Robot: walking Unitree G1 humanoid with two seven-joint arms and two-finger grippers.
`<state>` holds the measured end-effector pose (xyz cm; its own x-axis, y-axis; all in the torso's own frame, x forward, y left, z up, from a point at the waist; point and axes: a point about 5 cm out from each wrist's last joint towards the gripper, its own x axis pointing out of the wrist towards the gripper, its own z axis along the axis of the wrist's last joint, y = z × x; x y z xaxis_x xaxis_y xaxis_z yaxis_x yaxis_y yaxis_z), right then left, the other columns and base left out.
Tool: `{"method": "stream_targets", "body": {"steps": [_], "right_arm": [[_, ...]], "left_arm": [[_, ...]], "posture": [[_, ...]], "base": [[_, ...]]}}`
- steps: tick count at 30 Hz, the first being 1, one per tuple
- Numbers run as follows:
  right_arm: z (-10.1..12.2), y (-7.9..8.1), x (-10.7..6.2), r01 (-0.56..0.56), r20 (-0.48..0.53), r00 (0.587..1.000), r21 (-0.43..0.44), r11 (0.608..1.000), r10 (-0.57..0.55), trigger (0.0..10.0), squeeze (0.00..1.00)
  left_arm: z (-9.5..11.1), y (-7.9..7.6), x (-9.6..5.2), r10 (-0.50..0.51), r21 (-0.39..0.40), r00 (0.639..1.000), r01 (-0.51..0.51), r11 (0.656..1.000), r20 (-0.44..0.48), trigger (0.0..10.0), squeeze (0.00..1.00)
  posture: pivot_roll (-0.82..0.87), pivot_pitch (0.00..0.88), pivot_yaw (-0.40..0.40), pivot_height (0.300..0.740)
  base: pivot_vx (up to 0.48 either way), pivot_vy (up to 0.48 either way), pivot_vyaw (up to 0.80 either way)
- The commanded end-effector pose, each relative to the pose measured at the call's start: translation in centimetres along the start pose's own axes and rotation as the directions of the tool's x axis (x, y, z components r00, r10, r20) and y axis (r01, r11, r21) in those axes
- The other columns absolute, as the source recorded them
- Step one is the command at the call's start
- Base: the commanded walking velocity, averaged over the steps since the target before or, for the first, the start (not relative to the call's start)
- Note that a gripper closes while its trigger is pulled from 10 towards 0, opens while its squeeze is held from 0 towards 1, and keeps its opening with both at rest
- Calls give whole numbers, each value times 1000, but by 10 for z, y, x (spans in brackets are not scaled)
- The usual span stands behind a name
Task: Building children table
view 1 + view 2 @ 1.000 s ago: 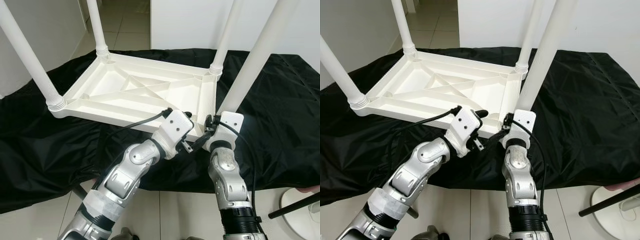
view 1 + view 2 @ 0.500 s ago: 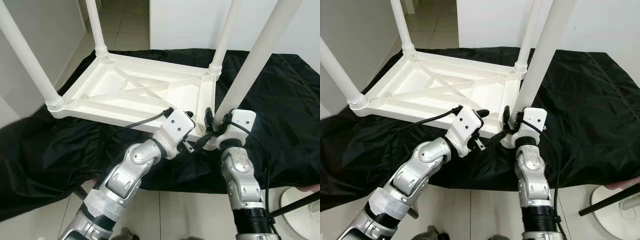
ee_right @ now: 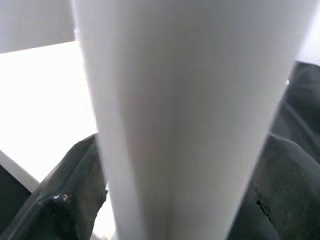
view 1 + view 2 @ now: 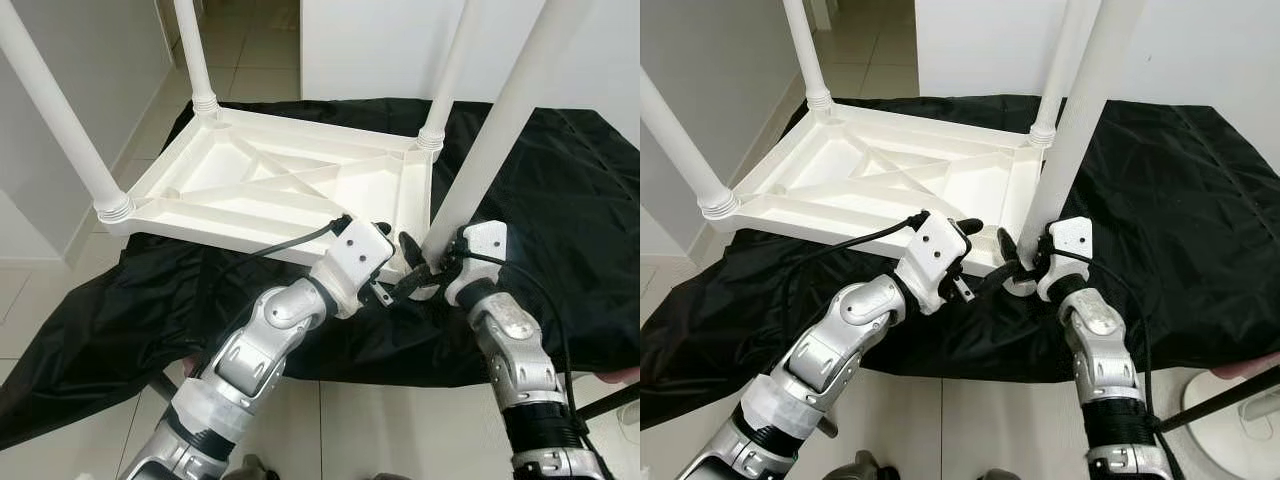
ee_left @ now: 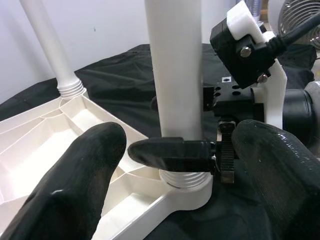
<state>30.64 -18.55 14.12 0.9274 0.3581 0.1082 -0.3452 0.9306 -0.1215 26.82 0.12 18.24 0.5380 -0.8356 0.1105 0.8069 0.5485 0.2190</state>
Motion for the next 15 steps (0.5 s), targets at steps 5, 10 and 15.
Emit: {"method": "stream_targets", "body": {"steps": [5,10,15], "right_arm": [[2,-6,7,-128,9,992,-49,991,129,10000,0],[4,-12,11,-177,4,984,-87,980,178,10000,0],[5,-21,12,-204,-25,979,-136,969,203,5373,0]], "left_arm": [[0,-2,2,-54,22,999,54,998,-11,10000,0],[0,-2,3,-55,23,998,55,998,-11,10000,0],[1,-3,3,-55,23,998,55,998,-10,10000,0]], "posture": [[-45,0,54,740],[-44,0,54,740],[-39,0,54,740]], "base": [[0,0,0],[0,0,0],[0,0,0]]}}
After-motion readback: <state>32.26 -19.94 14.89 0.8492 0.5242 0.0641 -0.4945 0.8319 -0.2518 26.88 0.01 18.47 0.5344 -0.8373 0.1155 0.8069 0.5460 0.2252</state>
